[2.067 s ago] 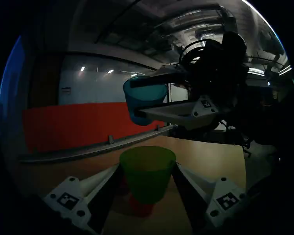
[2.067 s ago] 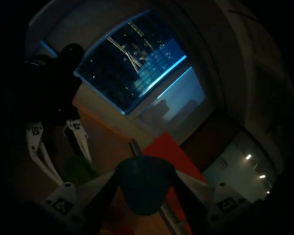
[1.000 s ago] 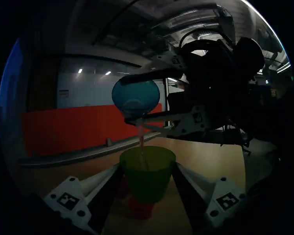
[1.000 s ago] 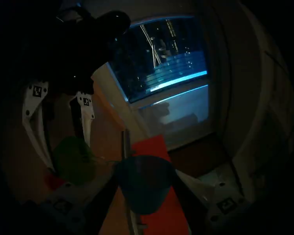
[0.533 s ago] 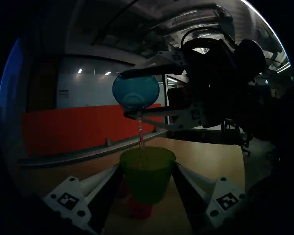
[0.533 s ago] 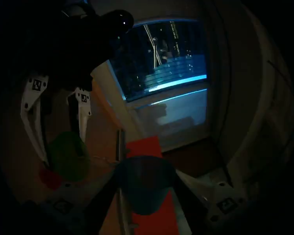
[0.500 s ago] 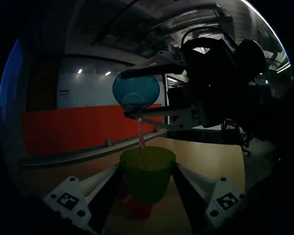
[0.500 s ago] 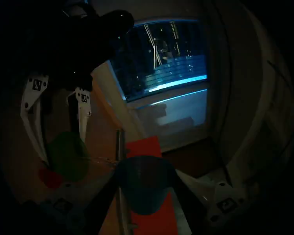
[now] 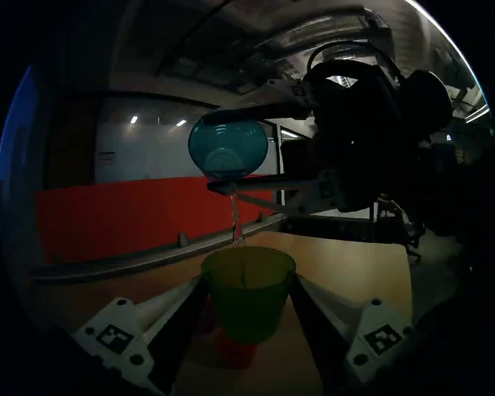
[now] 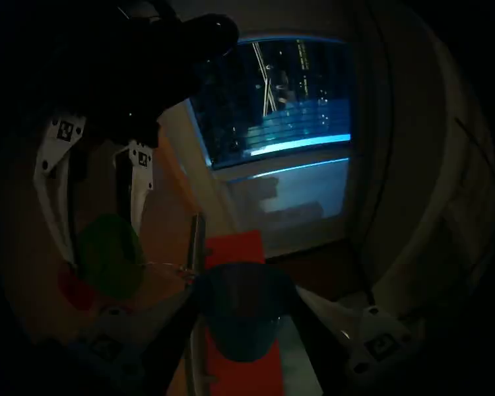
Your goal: Pour water
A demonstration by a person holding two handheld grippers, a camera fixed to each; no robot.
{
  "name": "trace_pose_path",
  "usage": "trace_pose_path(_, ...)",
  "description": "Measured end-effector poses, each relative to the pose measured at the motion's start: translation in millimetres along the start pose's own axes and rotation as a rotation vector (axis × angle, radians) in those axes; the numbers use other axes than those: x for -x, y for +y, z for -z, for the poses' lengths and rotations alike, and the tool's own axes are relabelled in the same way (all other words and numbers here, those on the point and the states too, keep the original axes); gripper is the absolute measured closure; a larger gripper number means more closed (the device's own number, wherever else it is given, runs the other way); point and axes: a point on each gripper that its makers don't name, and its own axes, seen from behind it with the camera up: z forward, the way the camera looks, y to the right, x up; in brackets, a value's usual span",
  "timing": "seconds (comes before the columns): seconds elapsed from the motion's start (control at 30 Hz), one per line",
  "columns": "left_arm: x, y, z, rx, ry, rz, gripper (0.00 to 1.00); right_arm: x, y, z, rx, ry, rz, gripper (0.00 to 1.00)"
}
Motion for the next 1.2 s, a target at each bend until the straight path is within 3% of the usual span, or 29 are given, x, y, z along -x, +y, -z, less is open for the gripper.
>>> trace_pose_path(1.2, -0.7, 1.7, -2.8, 0.008, -0.002, 0.002, 0.16, -4.7, 11.0, -7.5, 0.028, 0.004, 0.202, 0.0)
